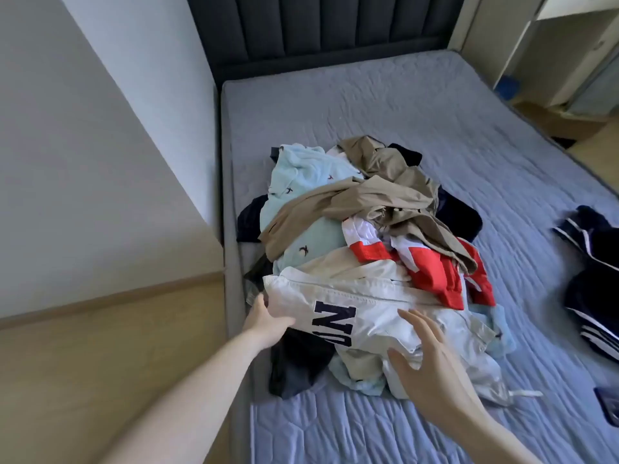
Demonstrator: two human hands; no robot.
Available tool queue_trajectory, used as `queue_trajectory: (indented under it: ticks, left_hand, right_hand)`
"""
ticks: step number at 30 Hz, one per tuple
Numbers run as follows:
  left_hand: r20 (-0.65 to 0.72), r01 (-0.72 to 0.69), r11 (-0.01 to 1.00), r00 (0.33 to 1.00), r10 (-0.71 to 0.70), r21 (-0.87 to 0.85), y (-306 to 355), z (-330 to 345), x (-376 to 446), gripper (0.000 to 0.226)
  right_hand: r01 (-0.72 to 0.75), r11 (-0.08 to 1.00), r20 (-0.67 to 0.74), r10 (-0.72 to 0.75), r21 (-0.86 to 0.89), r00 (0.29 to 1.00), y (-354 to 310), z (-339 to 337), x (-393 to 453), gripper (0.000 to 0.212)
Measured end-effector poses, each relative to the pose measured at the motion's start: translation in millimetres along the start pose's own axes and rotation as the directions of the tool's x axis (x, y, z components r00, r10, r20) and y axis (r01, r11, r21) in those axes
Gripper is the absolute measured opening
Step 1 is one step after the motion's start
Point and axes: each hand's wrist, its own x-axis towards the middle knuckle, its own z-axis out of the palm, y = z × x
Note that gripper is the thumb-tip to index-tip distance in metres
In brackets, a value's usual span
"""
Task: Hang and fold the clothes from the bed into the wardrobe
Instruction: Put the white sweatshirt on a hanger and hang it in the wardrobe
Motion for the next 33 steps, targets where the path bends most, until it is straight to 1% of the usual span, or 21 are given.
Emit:
queue_trajectory:
  ticks: [1, 2, 3, 4, 5, 7, 9, 10, 12, 14, 15, 17, 18, 19, 22, 25, 27, 30, 33]
  left_hand:
    - [-0.011, 0.011, 0.999, 1.000, -0.012, -0.035, -2.0, 9.3, 16.8, 0.110]
    - [-0.022, 0.023, 0.996, 0.999, -0.025, -0.082, -1.7, 11.7, 24.8, 0.110]
    - [-0.029, 0.033, 0.992, 0.999, -0.037, -0.125, 1.0, 12.3, 32.3, 0.105]
    - [-0.030, 0.026, 0.985, 0.999, -0.031, -0.172, 3.8, 10.4, 38.1, 0.094]
    - [-0.042, -0.007, 0.985, 0.999, 0.000, -0.170, 5.5, 11.2, 37.1, 0.078]
    - [-0.043, -0.092, 0.993, 0.995, 0.089, -0.080, 8.7, 9.3, 23.7, 0.053]
    - [-0.026, -0.196, 0.980, 0.980, 0.196, 0.028, 17.4, -0.8, -1.6, 0.037]
    - [-0.011, -0.255, 0.965, 0.967, 0.256, 0.055, 24.0, -7.1, -19.2, 0.031]
    - [-0.019, -0.406, 0.912, 0.913, 0.408, 0.066, 39.8, -18.8, -59.5, 0.039]
    - [-0.056, -0.552, 0.831, 0.829, 0.556, 0.068, 62.5, -36.3, -114.0, 0.043]
    - [-0.061, -0.629, 0.774, 0.772, 0.633, 0.075, 75.0, -43.3, -140.1, 0.044]
    - [-0.065, -0.766, 0.635, 0.632, 0.772, 0.098, 98.3, -61.8, -196.8, 0.046]
    - [-0.067, -0.809, 0.576, 0.572, 0.817, 0.117, 111.8, -72.6, -227.7, 0.045]
    - [-0.070, -0.837, 0.533, 0.529, 0.846, 0.120, 122.3, -81.6, -256.0, 0.042]
    - [-0.088, -0.865, 0.495, 0.488, 0.868, 0.084, 151.1, -109.9, -324.8, 0.033]
    - [-0.168, -0.899, 0.434, 0.421, 0.891, 0.049, 183.0, -139.6, -386.0, 0.028]
    - [-0.198, -0.917, 0.396, 0.380, 0.903, 0.042, 198.8, -154.4, -428.9, 0.025]
    - [-0.228, -0.928, 0.373, 0.359, 0.905, 0.017, 210.0, -163.8, -475.9, 0.014]
    - [-0.300, -0.938, 0.348, 0.333, 0.894, -0.004, 211.5, -174.1, -522.7, 0.012]
  right_hand:
    - [0.015, 1.000, -0.005, -0.015, -0.005, 1.000, 11.3, 11.4, 3.1, 0.064]
    - [-0.003, 1.000, 0.000, 0.003, -0.014, 1.000, 14.6, 14.8, 3.8, 0.064]
    - [-0.002, 1.000, 0.005, 0.002, -0.016, 1.000, 19.0, 16.6, 4.2, 0.063]
    - [-0.012, 1.000, 0.023, 0.012, -0.026, 1.000, 22.6, 17.7, 3.8, 0.062]
    - [-0.013, 0.999, 0.023, 0.014, -0.030, 1.000, 24.7, 19.1, 1.1, 0.061]
    - [-0.031, 0.999, 0.026, 0.031, -0.030, 0.999, 23.6, 16.6, -4.9, 0.060]
    - [-0.049, 0.999, 0.020, 0.049, -0.011, 0.999, 12.2, 4.9, -10.6, 0.059]
    - [-0.060, 0.998, 0.020, 0.060, 0.000, 0.998, 6.3, -1.1, -13.9, 0.058]
    - [-0.054, 0.998, 0.010, 0.054, 0.006, 0.998, -7.2, -17.0, -23.7, 0.057]
    - [-0.066, 0.998, -0.009, 0.067, 0.011, 0.998, -27.1, -45.0, -38.4, 0.057]
    - [-0.068, 0.998, -0.016, 0.068, 0.008, 0.998, -35.4, -57.7, -44.4, 0.058]
    - [-0.071, 0.997, -0.018, 0.071, 0.010, 0.997, -56.2, -90.3, -59.1, 0.059]
    - [-0.073, 0.997, -0.020, 0.073, 0.014, 0.997, -66.8, -109.6, -67.8, 0.060]
    - [-0.067, 0.998, -0.033, 0.068, 0.021, 0.997, -75.6, -126.8, -77.8, 0.061]
    - [-0.041, 0.999, -0.046, 0.042, 0.023, 0.998, -97.1, -168.4, -104.6, 0.068]
    - [0.000, 1.000, 0.004, 0.000, 0.012, 1.000, -114.4, -198.1, -130.8, 0.077]
    - [0.058, 0.998, 0.064, -0.059, 0.016, 0.996, -123.6, -214.9, -155.4, 0.081]
    - [0.118, 0.993, 0.116, -0.120, 0.020, 0.986, -128.5, -229.3, -182.7, 0.089]
    - [0.159, 0.986, 0.167, -0.165, 0.044, 0.972, -127.9, -238.2, -205.4, 0.096]
